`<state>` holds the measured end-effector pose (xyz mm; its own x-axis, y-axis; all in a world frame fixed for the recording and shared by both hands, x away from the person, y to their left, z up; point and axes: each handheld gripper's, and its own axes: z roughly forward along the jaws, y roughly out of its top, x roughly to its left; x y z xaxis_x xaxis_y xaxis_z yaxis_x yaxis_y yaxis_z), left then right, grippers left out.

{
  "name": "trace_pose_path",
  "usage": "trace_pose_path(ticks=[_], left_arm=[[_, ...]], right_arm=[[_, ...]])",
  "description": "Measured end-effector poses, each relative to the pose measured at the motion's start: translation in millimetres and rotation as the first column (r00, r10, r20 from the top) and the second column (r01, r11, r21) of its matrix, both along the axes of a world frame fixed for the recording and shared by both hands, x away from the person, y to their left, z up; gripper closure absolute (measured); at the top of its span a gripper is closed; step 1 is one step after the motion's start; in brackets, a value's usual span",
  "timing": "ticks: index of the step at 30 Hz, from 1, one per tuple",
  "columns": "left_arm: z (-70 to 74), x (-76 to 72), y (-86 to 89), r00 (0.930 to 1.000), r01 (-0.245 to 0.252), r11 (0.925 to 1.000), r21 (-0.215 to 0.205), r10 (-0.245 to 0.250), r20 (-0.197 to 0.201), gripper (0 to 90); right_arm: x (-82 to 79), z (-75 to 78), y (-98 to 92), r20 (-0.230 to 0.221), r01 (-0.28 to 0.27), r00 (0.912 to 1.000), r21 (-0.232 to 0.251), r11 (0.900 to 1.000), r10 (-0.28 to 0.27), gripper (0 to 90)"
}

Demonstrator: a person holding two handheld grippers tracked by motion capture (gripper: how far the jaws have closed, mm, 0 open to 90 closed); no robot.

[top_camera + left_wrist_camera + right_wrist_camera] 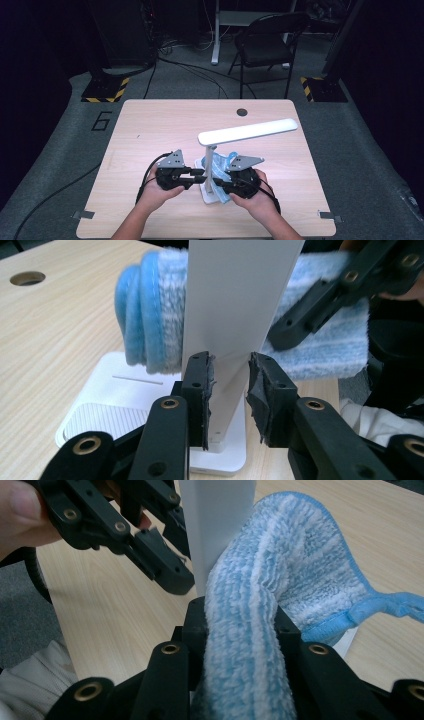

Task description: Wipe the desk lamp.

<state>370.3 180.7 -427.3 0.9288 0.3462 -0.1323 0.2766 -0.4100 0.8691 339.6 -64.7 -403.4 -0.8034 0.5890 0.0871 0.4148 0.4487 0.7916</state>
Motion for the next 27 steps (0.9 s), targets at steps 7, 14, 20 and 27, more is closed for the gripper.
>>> trace_pose_path(ticks=[7, 14, 20, 27], left_arm=[[-4.6, 0.9, -0.1, 1.0, 0.003, 0.9997, 0.025, -0.003, -0.006, 70.1], [-5.7, 1.9, 1.0, 0.9998, 0.002, 1.0, 0.008, -0.002, -0.018, 69.9], [-6.0, 2.4, 1.1, 0.9999, 0.002, 1.0, 0.008, -0.002, -0.014, 69.5], [-6.8, 2.4, 1.3, 0.9997, 0.002, 1.0, 0.002, -0.002, -0.026, 68.9]], right_arm=[[0.6, 7.1, 0.7, 0.014, 0.0, 0.9999, -0.01, 1.0, 0.0, 68.8], [-0.2, 12.9, 1.1, 0.028, -0.004, 0.9996, -0.004, 1.0, 0.004, 68.7], [1.1, 22.5, -0.8, 0.053, -0.004, 0.9986, 0.01, 1.0, 0.004, 68.8], [-0.9, 43.2, -3.2, 0.1, -0.014, 0.9949, 0.029, 0.999, 0.011, 68.8]])
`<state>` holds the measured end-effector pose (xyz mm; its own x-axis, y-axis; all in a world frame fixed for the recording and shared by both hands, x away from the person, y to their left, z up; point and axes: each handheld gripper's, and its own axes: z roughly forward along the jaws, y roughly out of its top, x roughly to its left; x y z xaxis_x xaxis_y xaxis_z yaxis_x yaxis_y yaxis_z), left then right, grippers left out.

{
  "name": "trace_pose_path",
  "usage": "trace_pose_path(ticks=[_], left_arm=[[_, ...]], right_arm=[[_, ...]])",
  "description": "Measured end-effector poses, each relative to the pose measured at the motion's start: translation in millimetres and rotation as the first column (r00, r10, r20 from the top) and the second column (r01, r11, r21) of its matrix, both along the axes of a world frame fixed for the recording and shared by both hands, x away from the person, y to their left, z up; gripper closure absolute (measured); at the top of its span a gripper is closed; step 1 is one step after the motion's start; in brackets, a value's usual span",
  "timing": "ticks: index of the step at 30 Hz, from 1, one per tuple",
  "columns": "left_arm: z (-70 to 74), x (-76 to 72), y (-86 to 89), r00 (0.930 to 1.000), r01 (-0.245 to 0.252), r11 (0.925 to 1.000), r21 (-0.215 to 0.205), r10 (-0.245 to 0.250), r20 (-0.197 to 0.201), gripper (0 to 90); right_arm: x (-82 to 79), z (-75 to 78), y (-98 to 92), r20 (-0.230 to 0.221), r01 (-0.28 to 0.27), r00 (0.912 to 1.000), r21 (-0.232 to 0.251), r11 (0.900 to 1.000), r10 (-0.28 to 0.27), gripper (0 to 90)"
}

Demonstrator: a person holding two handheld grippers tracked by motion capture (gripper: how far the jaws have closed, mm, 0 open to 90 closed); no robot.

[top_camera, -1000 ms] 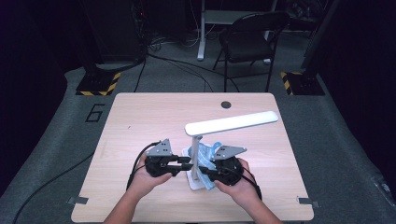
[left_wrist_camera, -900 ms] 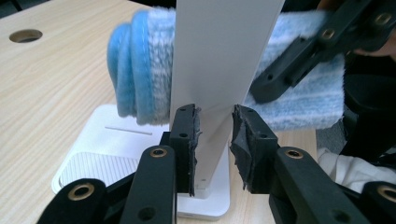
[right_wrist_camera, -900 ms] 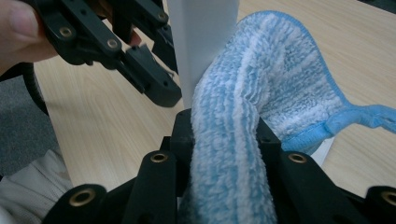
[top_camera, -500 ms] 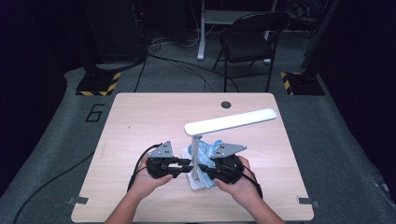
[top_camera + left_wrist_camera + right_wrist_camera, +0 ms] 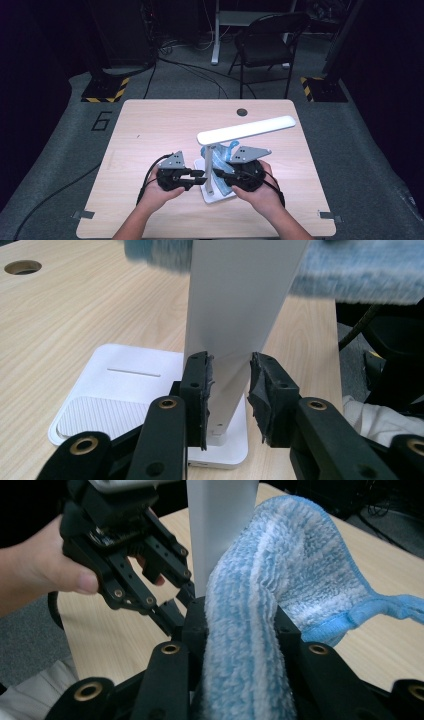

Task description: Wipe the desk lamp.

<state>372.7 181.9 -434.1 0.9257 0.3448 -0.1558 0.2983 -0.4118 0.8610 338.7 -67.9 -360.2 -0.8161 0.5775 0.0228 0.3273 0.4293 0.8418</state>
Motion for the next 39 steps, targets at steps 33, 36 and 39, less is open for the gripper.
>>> trace_pose_path(ticks=[33, 36, 39], left_arm=[[-1.1, 1.3, -0.5, 1.0, 0.003, 0.9999, 0.013, -0.003, 0.001, 68.4], [-1.3, 0.8, -1.2, 1.0, 0.0, 1.0, 0.01, 0.0, -0.005, 68.4], [-1.4, 0.7, -1.9, 1.0, -0.002, 1.0, 0.01, 0.002, 0.0, 68.4]], right_arm=[[2.8, -12.8, -3.7, -0.008, -0.035, 0.9994, 0.022, 0.999, 0.035, 69.2], [3.3, -25.7, -2.0, -0.017, -0.031, 0.9994, 0.005, 0.999, 0.032, 69.1], [2.5, -38.2, 0.2, -0.054, -0.034, 0.998, -0.007, 0.999, 0.034, 69.1]])
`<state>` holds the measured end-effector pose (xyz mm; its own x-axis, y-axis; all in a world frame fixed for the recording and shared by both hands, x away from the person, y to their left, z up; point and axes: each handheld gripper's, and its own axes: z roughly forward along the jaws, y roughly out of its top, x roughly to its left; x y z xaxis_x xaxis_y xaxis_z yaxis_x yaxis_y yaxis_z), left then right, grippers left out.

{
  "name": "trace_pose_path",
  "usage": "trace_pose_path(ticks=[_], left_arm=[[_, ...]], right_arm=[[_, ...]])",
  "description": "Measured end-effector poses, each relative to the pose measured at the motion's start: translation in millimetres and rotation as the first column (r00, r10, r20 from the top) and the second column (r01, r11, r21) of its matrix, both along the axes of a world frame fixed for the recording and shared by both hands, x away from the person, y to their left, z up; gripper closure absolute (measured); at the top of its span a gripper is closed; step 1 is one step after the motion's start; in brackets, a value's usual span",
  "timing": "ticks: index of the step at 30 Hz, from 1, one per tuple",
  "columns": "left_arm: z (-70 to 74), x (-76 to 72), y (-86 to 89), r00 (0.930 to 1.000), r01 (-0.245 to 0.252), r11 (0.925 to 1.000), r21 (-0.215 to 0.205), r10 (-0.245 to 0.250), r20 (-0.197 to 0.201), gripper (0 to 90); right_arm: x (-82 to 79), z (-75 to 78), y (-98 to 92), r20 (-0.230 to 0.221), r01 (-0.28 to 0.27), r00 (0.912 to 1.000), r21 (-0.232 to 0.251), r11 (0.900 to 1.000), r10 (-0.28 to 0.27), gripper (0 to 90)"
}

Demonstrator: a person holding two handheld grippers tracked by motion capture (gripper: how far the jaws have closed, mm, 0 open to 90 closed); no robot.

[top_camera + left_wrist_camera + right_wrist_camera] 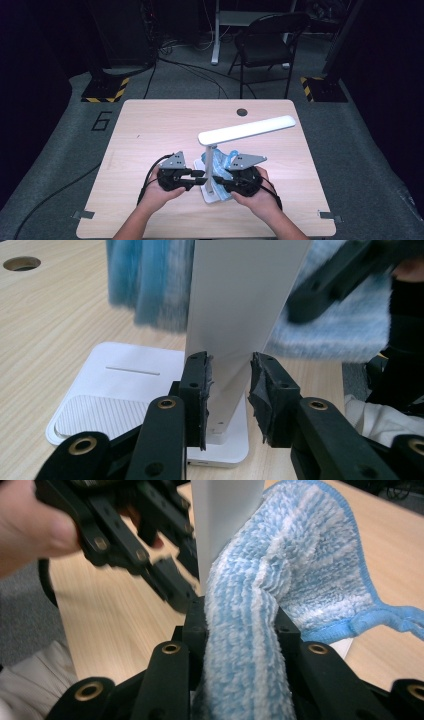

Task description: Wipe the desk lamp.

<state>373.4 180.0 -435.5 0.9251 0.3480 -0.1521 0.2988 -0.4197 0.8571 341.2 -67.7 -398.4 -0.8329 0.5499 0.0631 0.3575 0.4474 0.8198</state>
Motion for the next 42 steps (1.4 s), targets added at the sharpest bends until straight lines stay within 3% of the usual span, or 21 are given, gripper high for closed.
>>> trace_pose_path(ticks=[1, 5, 10, 12, 16, 22, 25, 27, 29, 38, 42], left_arm=[[0.1, 0.0, 0.0, 1.0, 0.0, 1.0, 0.001, 0.0, -0.001, 68.4], [-0.2, 0.0, 0.0, 1.0, -0.001, 1.0, -0.001, 0.001, -0.001, 68.4], [-0.2, 0.0, 0.1, 1.0, 0.0, 1.0, -0.001, 0.0, -0.001, 68.4], [-0.2, 0.1, 0.1, 1.0, 0.0, 1.0, -0.002, 0.0, -0.002, 68.3], [-0.4, 0.0, 0.3, 1.0, -0.001, 1.0, -0.003, 0.001, -0.001, 68.4], [-0.5, 0.2, 0.4, 1.0, -0.001, 1.0, -0.005, 0.001, -0.003, 68.3], [-0.5, 0.4, 0.5, 1.0, 0.001, 1.0, -0.004, -0.001, -0.001, 68.2], [-0.5, 0.4, 0.5, 1.0, 0.001, 1.0, -0.004, -0.001, -0.001, 68.2], [-0.5, 0.2, 0.4, 1.0, 0.0, 1.0, -0.004, 0.0, -0.001, 68.2], [0.9, 0.3, -0.2, 1.0, -0.004, 1.0, 0.005, 0.004, 0.008, 68.0], [5.4, -0.9, -0.1, 0.9998, -0.014, 0.9997, -0.02, 0.014, 0.017, 67.7]], right_arm=[[0.9, -5.6, 0.1, 0.0, 0.005, 1.0, -0.023, 1.0, -0.005, 69.2], [2.9, -19.5, 1.3, -0.046, -0.004, 0.9989, -0.017, 1.0, 0.003, 69.1], [5.6, -33.8, 3.0, -0.047, 0.013, 0.9988, -0.05, 0.999, -0.016, 69.1], [4.7, -34.3, 2.7, -0.057, 0.019, 0.9982, -0.033, 0.999, -0.021, 69.1], [4.6, -28.6, 2.1, -0.042, 0.005, 0.9991, -0.051, 0.999, -0.007, 69.1], [1.7, -15.5, 1.1, -0.057, 0.01, 0.9983, -0.015, 1.0, -0.01, 69.0], [0.2, -3.8, -1.0, -0.005, 0.006, 1.0, -0.011, 1.0, -0.006, 69.0], [-1.5, -0.9, -0.4, -0.014, 0.009, 0.9999, 0.002, 1.0, -0.009, 69.0], [-1.7, 6.9, -1.0, 0.016, 0.013, 0.9998, -0.009, 1.0, -0.013, 69.0], [-3.0, 29.8, -4.9, 0.051, 0.002, 0.9987, 0.016, 1.0, -0.003, 69.0], [-3.5, 40.9, -6.6, 0.064, -0.002, 0.998, 0.028, 1.0, 0.0, 69.0]])
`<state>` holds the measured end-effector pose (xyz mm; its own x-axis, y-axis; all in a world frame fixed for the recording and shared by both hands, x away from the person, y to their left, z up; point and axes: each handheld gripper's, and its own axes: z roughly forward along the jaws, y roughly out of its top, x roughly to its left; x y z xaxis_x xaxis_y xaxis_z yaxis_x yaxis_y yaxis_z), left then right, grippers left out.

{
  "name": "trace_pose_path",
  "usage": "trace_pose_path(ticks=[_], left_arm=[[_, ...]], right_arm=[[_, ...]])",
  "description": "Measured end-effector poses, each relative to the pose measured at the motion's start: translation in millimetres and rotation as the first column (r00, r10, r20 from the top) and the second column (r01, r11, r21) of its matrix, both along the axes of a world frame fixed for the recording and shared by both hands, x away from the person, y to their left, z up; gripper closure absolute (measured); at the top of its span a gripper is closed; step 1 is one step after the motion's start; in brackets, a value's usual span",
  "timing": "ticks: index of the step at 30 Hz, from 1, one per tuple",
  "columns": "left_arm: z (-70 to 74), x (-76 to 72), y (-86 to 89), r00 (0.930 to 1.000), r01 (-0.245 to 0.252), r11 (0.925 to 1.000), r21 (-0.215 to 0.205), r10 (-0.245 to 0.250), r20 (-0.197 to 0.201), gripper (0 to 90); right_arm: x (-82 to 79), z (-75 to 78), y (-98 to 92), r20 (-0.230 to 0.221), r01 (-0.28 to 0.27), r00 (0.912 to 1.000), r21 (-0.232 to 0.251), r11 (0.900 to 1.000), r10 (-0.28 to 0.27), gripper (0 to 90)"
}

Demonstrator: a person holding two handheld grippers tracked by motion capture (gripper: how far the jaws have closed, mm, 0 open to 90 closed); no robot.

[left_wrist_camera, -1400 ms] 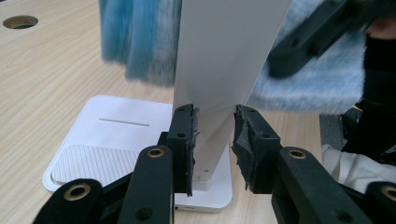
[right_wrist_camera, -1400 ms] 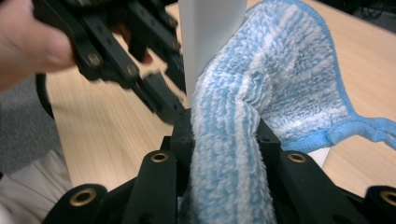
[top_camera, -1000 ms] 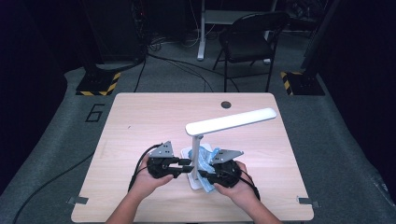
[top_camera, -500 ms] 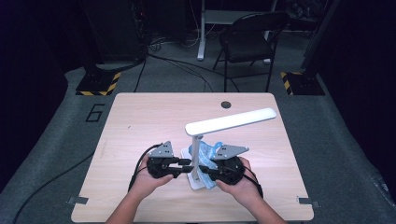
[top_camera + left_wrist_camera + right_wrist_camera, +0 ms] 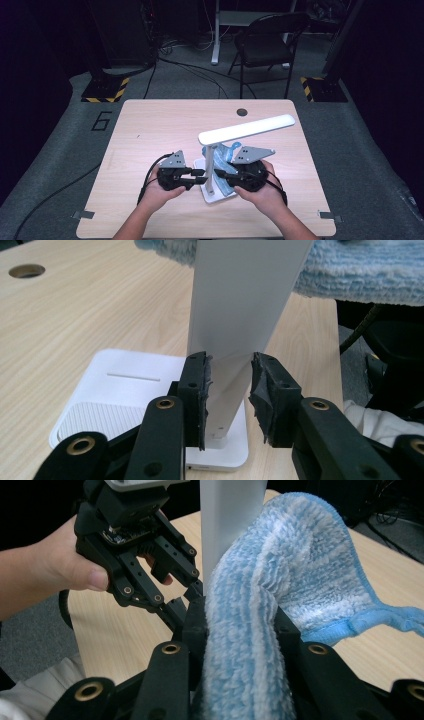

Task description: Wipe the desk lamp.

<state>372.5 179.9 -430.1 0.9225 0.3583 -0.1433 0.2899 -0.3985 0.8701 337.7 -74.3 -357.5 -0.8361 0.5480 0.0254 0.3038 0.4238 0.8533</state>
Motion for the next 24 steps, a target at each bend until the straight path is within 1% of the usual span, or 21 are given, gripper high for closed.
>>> trace_pose_path(ticks=[1, 2, 3, 4, 5, 6, 7, 8, 9, 10, 12, 13, 14, 16, 18, 19, 20, 21, 24], left_arm=[[1.7, -0.1, 0.4, 1.0, 0.005, 1.0, -0.004, -0.005, 0.004, 67.6], [3.5, -1.3, 0.5, 1.0, 0.004, 0.9999, -0.009, -0.004, -0.004, 67.6], [4.8, -2.2, -0.1, 0.9999, -0.007, 0.9998, -0.019, 0.007, 0.007, 67.6], [5.9, -1.9, 0.3, 0.9998, -0.002, 0.9999, -0.015, 0.002, 0.018, 67.6], [7.2, -2.6, 0.3, 0.9998, -0.006, 0.9998, -0.017, 0.007, 0.02, 67.7], [8.8, -2.2, 1.3, 0.9997, 0.005, 0.9999, -0.012, -0.005, 0.023, 67.6], [9.7, -3.2, 0.5, 0.9996, -0.005, 0.9998, -0.018, 0.005, 0.027, 67.7], [10.6, -3.3, 0.6, 0.9996, 0.0, 0.9999, -0.015, 0.0, 0.03, 67.6], [12.5, -3.8, 0.7, 0.9994, 0.001, 0.9999, -0.013, -0.001, 0.035, 67.6], [13.6, -4.3, 0.6, 0.9997, 0.004, 0.9999, -0.016, -0.004, 0.026, 67.6], [16.5, -5.7, 0.1, 0.9995, -0.001, 0.9998, -0.019, 0.002, 0.032, 67.6], [18.4, -5.7, 0.4, 0.9994, 0.006, 0.9999, -0.015, -0.005, 0.034, 67.6], [19.9, -6.1, 0.0, 0.9993, 0.004, 0.9998, -0.02, -0.003, 0.037, 67.6], [23.3, -7.0, -0.6, 0.999, 0.009, 0.9997, -0.021, -0.008, 0.044, 67.6], [26.9, -7.1, -0.6, 0.9984, 0.021, 0.9997, -0.009, -0.021, 0.053, 67.6], [28.1, -7.1, -0.8, 0.998, 0.021, 0.9998, -0.007, -0.02, 0.061, 67.6], [28.8, -7.4, -1.3, 0.9977, 0.017, 0.9998, -0.011, -0.016, 0.065, 67.6], [29.7, -7.3, -1.1, 0.9978, 0.022, 0.9997, -0.01, -0.021, 0.062, 67.6], [31.5, -7.6, -1.7, 0.9974, 0.022, 0.9998, -0.005, -0.021, 0.069, 67.6]], right_arm=[[0.2, 2.0, -0.3, 0.008, -0.003, 1.0, 0.003, 1.0, 0.003, 69.0], [-0.5, 5.1, -0.7, 0.011, 0.001, 0.9999, 0.005, 1.0, -0.001, 69.0], [-0.9, 8.0, -0.9, 0.017, 0.001, 0.9998, 0.01, 1.0, -0.001, 68.9], [-1.0, 11.8, -1.3, 0.03, -0.002, 0.9996, 0.01, 1.0, 0.002, 68.9], [-1.6, 14.2, -1.4, 0.031, 0.001, 0.9995, 0.01, 1.0, -0.001, 69.0], [-1.8, 17.2, -1.6, 0.037, 0.001, 0.9993, 0.011, 1.0, -0.001, 69.0], [-2.0, 20.1, -1.8, 0.041, -0.001, 0.9992, 0.012, 1.0, 0.0, 68.9], [-2.5, 23.5, -1.7, 0.047, 0.0, 0.9989, 0.016, 1.0, -0.001, 68.9], [-3.2, 25.6, -1.8, 0.044, 0.001, 0.999, 0.015, 1.0, -0.002, 68.9], [-3.6, 28.5, -1.5, 0.047, 0.004, 0.9989, 0.014, 1.0, -0.004, 68.9], [-3.8, 32.3, -1.7, 0.049, 0.003, 0.9988, 0.014, 1.0, -0.004, 68.9], [-3.5, 33.5, -1.9, 0.05, 0.0, 0.9987, 0.014, 1.0, 0.0, 68.9], [-3.6, 36.8, -2.5, 0.049, 0.003, 0.9988, 0.018, 1.0, -0.003, 68.9], [-3.4, 38.4, -3.0, 0.054, 0.002, 0.9985, 0.022, 1.0, -0.003, 68.9], [-4.9, 42.7, -4.2, 0.054, 0.015, 0.9984, 0.029, 0.999, -0.016, 68.8], [-5.5, 47.2, -6.0, 0.06, 0.022, 0.9979, 0.042, 0.999, -0.025, 68.7], [-5.5, 47.2, -6.0, 0.06, 0.022, 0.9979, 0.042, 0.999, -0.025, 68.7], [-6.2, 51.5, -7.4, 0.058, 0.03, 0.9977, 0.055, 0.998, -0.033, 68.7], [-6.5, 55.1, -8.5, 0.055, 0.038, 0.9976, 0.052, 0.998, -0.041, 68.6]])
